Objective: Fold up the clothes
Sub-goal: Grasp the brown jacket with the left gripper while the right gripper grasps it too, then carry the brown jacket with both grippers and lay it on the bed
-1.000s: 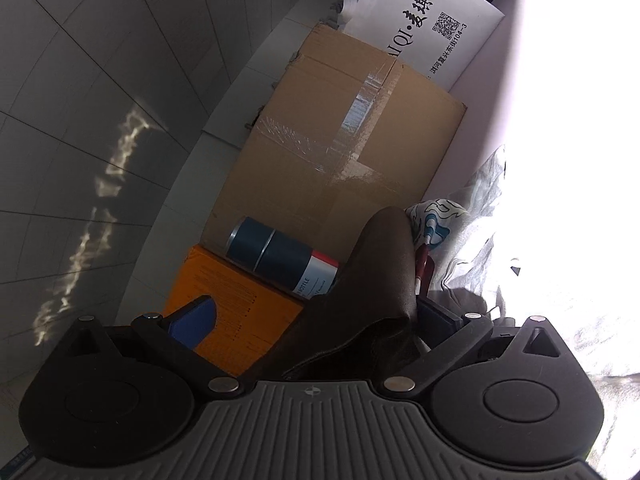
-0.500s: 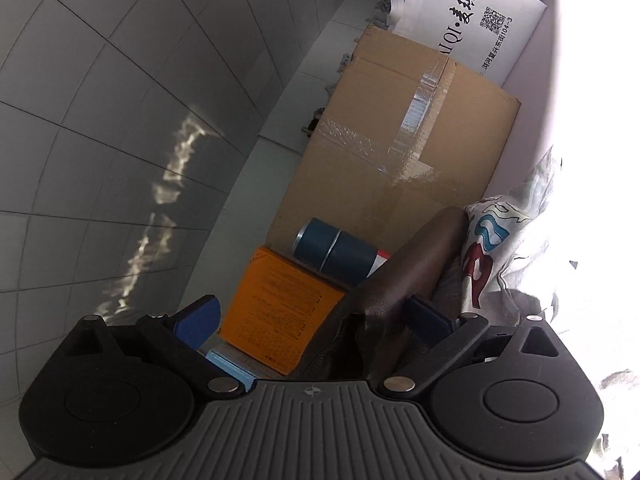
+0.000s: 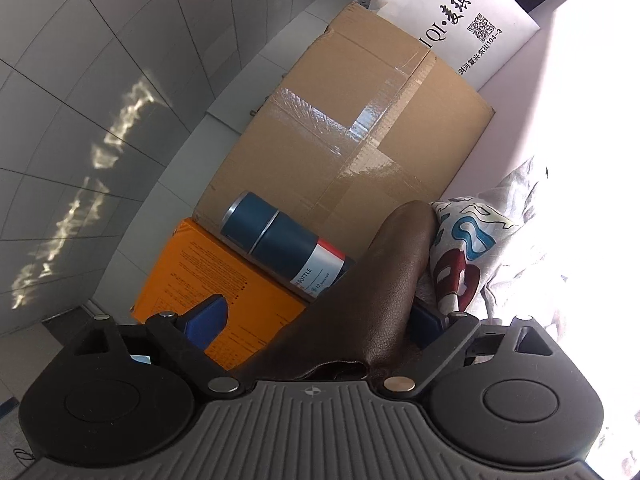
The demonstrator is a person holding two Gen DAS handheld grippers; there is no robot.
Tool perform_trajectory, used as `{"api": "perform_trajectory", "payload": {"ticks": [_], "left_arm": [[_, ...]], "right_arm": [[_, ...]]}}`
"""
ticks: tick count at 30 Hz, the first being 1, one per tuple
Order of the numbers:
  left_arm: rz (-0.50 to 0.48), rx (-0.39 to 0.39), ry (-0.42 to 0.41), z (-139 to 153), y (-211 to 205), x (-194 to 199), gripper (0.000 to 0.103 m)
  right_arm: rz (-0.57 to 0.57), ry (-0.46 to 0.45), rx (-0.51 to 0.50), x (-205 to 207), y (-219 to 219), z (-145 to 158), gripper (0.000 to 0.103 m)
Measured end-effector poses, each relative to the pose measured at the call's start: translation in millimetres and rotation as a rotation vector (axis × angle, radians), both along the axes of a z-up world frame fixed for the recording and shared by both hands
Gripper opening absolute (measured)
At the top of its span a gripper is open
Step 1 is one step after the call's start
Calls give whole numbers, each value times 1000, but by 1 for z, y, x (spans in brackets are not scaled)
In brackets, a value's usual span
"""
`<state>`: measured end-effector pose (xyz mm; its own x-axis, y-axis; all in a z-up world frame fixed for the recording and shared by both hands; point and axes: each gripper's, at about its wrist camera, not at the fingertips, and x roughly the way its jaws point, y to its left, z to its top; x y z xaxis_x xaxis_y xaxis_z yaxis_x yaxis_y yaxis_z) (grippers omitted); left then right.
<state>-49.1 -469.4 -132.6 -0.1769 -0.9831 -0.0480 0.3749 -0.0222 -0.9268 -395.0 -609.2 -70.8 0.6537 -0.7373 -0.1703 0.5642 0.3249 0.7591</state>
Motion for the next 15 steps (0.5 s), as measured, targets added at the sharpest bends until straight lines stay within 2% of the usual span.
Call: {"api": "perform_trajectory", "payload": {"ticks": [1,2,7,10,15], "left_arm": [[-4,-2,-5,0,0,0,34],[-4,-3,-18,1,0,0,32],[-4,-43,-76,11,9,-3,26],[-8,-76,-102,17,16,-5,25],[-15,-130,-145,27,28,-7,25]], "right_arm": [[-35,63,-23,5,4,0,49],[-50,87,-57,8,9,1,42],[-87,156,-257,18,35,8,31],[-48,86,-347,11,50,14,28],[45,-97,-433,-7,69,22,27]]}}
